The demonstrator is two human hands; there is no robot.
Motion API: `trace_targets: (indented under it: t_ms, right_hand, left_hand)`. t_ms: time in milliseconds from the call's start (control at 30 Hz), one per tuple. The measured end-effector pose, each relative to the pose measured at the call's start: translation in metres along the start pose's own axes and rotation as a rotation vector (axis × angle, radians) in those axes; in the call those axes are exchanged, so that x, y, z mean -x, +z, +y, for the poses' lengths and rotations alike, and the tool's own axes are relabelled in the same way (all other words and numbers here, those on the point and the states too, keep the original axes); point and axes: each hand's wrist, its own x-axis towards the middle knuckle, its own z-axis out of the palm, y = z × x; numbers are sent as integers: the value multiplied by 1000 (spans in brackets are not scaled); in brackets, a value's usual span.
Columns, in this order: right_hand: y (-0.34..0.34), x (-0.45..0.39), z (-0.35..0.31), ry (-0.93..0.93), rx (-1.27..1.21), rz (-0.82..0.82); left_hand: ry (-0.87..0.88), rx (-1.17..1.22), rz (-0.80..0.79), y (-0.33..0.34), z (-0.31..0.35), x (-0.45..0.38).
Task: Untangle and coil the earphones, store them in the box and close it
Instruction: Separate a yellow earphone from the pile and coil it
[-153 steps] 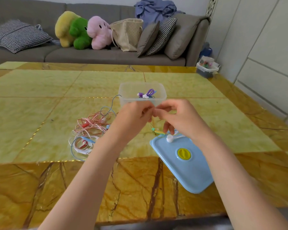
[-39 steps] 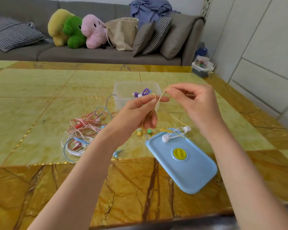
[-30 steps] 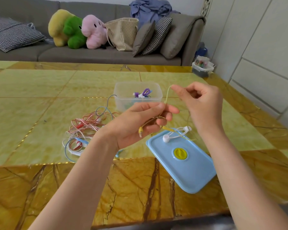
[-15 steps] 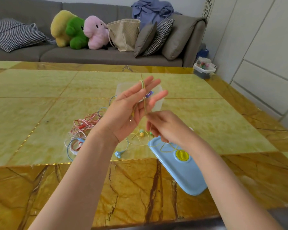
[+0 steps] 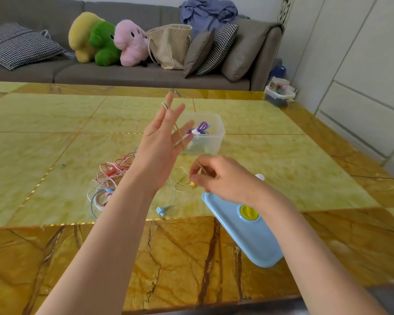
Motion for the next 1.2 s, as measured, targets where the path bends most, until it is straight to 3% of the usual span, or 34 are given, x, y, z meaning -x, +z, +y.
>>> trace_targets:
  t_ms: [100,167,267,400,533,667,833,1033,1100,1200]
  right_hand:
    - [-1,2,-2,-1,45,-46]
    - [-5,2,-1,-69,-9,118]
    - [-19,3,1,-140,-148,365]
    - [-32,7,7,-154,-172,439]
    - [-43,12,6,-168,-195,467]
    - [-52,19,5,-149,-448,466]
    - [-48,15,10,-78,-606,508]
    - [-40,11,11,67,-681,389]
    - [-37,7,12,144,-628,422]
    - [-31,7,10,145,-396,344]
  left_hand:
    - [77,-98,48,-5,0,-5]
    - [52,-259,19,-10,-1,-8]
    - [-109,-536,-135,-9,-7,-2]
    - [-164,-782,-335,0,-15,10]
    - [-277,-570,-459,3,-14,17]
    - [-371,-255,-643,6,-10,24]
    - [-469,-94,-712,9,-9,26]
    - [-441,187,-794,14,-2,26]
    - [-361,310,-739,14,0,22]
    - [-188,361,-499,7,4,13]
